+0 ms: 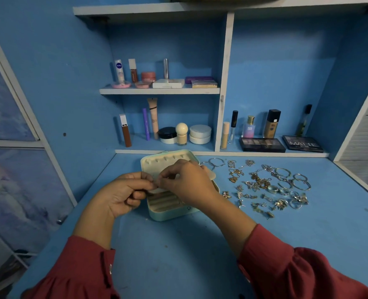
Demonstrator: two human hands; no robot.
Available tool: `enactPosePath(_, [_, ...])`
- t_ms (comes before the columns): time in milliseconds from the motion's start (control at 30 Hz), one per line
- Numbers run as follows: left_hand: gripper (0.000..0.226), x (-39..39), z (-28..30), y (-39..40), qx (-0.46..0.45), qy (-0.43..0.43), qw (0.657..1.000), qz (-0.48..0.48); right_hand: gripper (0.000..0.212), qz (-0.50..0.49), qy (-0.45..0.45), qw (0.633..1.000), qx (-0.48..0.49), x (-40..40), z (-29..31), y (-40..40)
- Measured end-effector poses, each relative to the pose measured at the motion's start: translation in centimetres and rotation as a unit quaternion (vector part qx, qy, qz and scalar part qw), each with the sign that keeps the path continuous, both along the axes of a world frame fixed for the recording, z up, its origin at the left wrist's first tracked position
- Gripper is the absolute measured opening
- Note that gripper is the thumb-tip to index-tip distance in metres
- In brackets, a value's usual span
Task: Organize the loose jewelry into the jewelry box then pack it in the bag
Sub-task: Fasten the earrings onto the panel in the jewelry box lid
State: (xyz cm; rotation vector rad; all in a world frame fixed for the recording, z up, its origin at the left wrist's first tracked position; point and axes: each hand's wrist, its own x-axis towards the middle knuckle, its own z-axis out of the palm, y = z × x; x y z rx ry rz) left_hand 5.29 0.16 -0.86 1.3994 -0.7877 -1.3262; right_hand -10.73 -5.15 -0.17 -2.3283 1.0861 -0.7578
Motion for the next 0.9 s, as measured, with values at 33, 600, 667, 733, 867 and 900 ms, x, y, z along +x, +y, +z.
enactPosePath(33, [0.024, 0.0, 0.0, -0.01, 0.0, 0.0, 1.0, 0.0, 0.017, -0.006, 0.001, 1.0, -0.005, 0.02, -0.14, 0.07])
enactPosePath(600, [0.026, 0.02, 0.03, 0.07, 0.001, 0.015, 1.0, -0.001, 0.018, -0.037, -0.011, 0.999, -0.013, 0.26, -0.78, 0.73])
enactPosePath(667, [0.026, 0.05, -0.01, 0.06, 0.001, 0.023, 1.0, 0.001, 0.019, -0.042, -0.008, 0.999, -0.006, 0.16, -0.69, 0.62])
enactPosePath(733, [0.026, 0.11, -0.08, 0.02, 0.0, 0.031, 1.0, 0.002, 0.02, -0.051, 0.001, 0.999, -0.007, 0.14, -0.64, 0.58])
enactPosePath(867, [0.026, 0.17, -0.2, -0.03, 0.004, 0.035, 0.999, 0.002, 0.021, -0.06, 0.009, 0.998, -0.005, 0.13, -0.61, 0.55])
enactPosePath(900, [0.026, 0.2, -0.22, -0.04, 0.005, 0.035, 0.999, 0.002, 0.021, -0.06, 0.01, 0.998, -0.002, 0.11, -0.62, 0.51])
